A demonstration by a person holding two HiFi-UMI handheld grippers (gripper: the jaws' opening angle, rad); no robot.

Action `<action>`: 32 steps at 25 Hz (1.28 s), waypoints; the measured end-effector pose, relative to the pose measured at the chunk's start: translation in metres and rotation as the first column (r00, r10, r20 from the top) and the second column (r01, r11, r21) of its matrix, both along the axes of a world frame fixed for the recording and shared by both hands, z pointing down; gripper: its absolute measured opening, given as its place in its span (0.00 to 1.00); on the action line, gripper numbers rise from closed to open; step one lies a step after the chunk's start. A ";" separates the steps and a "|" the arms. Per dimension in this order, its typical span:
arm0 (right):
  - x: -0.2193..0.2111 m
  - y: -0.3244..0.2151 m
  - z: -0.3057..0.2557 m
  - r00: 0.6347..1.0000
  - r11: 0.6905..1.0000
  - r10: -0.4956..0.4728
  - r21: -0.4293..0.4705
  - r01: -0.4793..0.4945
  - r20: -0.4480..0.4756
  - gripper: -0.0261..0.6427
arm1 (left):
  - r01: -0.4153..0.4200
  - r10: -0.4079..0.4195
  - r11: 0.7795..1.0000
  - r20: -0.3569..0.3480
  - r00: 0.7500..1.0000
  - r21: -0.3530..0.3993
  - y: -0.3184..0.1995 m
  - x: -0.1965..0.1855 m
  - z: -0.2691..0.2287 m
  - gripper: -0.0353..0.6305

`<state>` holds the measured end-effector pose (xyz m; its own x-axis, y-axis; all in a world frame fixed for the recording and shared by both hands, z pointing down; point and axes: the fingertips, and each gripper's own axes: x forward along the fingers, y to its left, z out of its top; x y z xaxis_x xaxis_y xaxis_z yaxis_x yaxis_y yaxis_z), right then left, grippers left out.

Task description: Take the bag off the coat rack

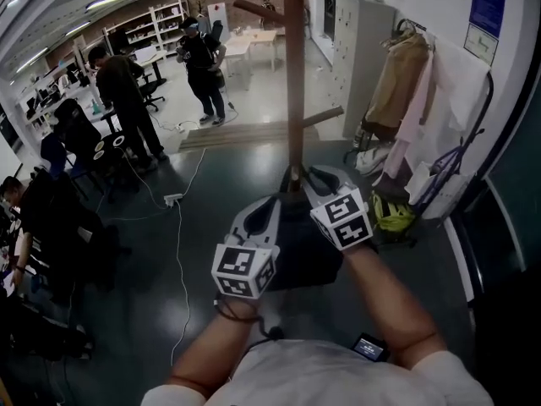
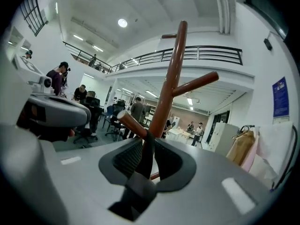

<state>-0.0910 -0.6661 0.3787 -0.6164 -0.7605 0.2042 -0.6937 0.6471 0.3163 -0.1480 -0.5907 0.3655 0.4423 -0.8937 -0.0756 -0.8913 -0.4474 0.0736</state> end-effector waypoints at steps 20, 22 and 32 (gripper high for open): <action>-0.013 -0.041 0.020 0.998 0.999 0.041 -0.033 -0.043 -0.048 0.09 | -0.075 0.076 0.997 -0.027 0.997 0.011 -0.072 -0.017 -0.007 0.06; -0.010 -0.038 0.020 0.998 0.998 0.047 -0.035 -0.049 -0.036 0.09 | -0.073 0.074 0.997 -0.030 0.997 0.016 -0.071 -0.018 -0.009 0.06; 0.000 -0.031 0.004 0.994 0.997 0.068 0.027 -0.066 -0.084 0.08 | -0.057 0.059 0.998 -0.040 0.998 0.031 -0.070 -0.016 -0.016 0.06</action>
<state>-0.0913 -0.6967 0.3830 -0.5452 -0.8048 0.2348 -0.7053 0.5917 0.3904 -0.1645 -0.6609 0.3499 0.4893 -0.8637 -0.1211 -0.8604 -0.5008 0.0948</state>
